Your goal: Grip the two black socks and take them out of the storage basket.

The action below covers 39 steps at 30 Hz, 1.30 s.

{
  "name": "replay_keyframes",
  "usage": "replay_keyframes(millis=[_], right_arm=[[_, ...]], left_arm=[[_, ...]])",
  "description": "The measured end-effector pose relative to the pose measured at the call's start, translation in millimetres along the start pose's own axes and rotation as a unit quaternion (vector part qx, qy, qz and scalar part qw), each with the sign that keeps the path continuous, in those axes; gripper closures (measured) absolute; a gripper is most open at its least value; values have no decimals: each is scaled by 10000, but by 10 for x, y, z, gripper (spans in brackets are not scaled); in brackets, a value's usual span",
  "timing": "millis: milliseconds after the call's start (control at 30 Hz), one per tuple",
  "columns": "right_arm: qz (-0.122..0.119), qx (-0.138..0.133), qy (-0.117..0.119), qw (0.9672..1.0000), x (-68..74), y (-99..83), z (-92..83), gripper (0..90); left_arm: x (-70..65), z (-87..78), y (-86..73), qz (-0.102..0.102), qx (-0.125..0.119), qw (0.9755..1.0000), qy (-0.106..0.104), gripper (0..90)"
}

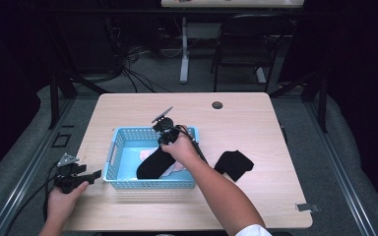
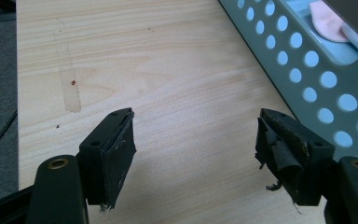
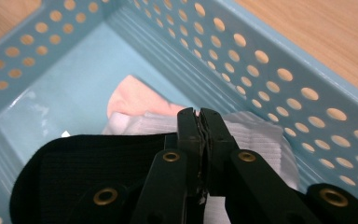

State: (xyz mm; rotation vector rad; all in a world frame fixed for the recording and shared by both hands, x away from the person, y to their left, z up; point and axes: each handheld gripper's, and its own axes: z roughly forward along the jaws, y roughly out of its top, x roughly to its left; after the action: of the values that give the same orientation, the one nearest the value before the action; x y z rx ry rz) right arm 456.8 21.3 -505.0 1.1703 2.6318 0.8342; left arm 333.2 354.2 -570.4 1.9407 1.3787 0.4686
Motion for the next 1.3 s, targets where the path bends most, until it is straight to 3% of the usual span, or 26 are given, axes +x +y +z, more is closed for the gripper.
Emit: replay_keyframes(millis=[133, 267, 333, 533, 767, 967, 1300], right_arm=[[-42, -184, 69, 9998, 10, -31, -124, 879], [-13, -604, 174, 9980, 52, -64, -276, 880], [-121, -701, 222, 9972, 79, -77, -357, 880], [-596, -1061, 206, 9924, 255, -120, -577, 880], [-959, -1336, 190, 9862, 453, -160, -781, 880], [-1073, -1608, 241, 9808, 542, -181, -926, 880], [-1107, -2023, 252, 9727, 555, -142, -1225, 880]], left_arm=[[-2, 2, -1, 0, -16, 10000, 7, 281], [-5, 3, 2, 2, -13, 10000, 16, 281], [-6, 3, 3, 2, 9, 10000, 14, 281], [-6, 3, 2, 21, 27, 10000, 2, 281], [-5, 3, 1, 20, 26, 10000, 1, 281], [-10, 7, 1, 10, 21, 10000, -7, 281], [-12, 10, 0, 13, 21, 10000, 2, 281]])
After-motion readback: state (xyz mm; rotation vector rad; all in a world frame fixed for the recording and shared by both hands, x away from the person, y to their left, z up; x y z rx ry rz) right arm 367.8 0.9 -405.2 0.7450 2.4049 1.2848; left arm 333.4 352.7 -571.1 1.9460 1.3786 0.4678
